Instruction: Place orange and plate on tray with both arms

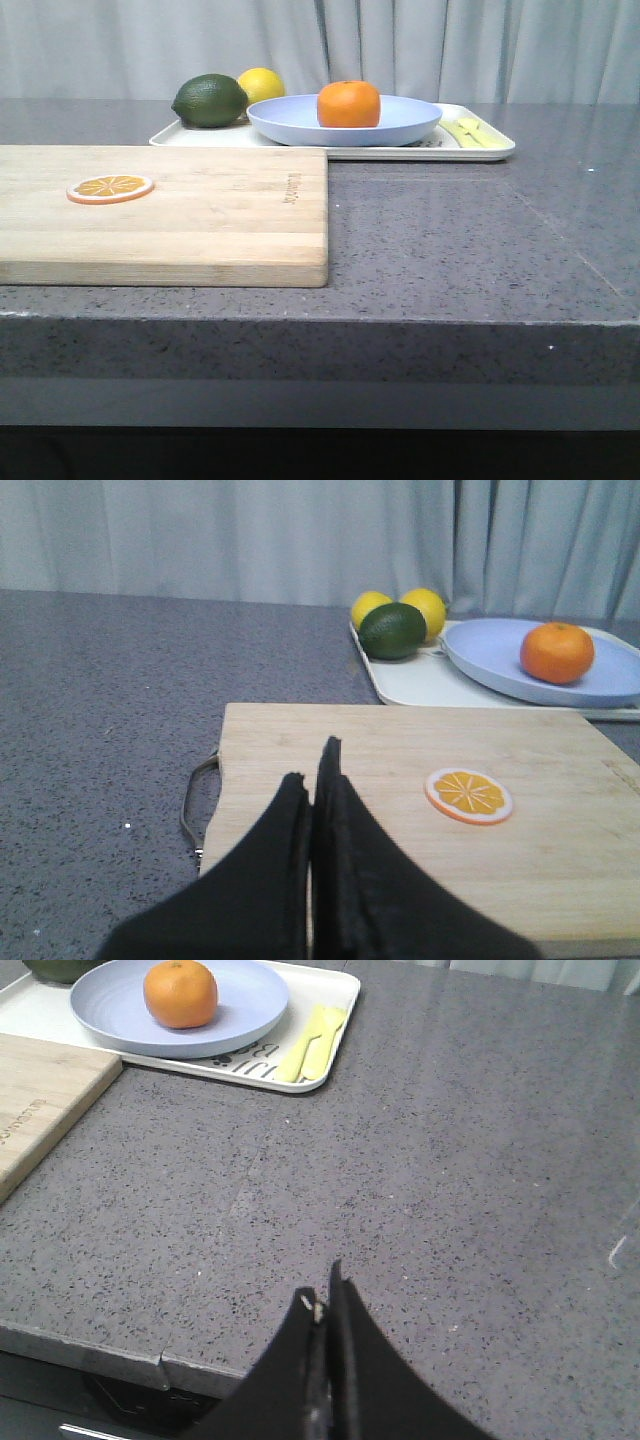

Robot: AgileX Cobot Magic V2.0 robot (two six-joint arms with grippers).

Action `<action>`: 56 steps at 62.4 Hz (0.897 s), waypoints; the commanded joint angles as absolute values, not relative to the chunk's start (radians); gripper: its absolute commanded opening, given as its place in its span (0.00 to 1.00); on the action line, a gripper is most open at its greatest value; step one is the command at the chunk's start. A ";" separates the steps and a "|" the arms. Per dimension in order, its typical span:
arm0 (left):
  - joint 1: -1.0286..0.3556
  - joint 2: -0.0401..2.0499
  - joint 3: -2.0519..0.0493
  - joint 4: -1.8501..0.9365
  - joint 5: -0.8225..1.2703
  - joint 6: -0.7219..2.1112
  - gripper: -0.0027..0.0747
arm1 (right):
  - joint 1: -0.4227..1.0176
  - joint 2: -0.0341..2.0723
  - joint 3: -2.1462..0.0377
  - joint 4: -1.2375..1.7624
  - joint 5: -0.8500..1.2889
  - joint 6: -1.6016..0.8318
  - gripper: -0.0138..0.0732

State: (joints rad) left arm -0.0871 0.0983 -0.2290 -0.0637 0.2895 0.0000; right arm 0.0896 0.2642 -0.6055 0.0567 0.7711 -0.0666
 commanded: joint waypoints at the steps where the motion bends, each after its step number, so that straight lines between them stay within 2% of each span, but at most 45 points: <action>1: -0.065 0.077 -0.172 -0.108 0.100 -0.010 0.01 | 0.087 0.275 -0.629 0.046 0.703 -0.068 0.02; 22: -0.064 -0.025 0.037 -0.108 -0.051 -0.010 0.01 | 0.087 0.275 -0.629 0.046 0.704 -0.068 0.02; 56: -0.064 -0.023 0.035 -0.069 -0.018 -0.010 0.01 | 0.087 0.275 -0.629 0.046 0.704 -0.068 0.02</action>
State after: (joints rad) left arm -0.0634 -0.0039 0.0073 -0.0924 0.0621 0.0000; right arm 0.0896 0.2642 -0.6055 0.0567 0.7733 -0.0666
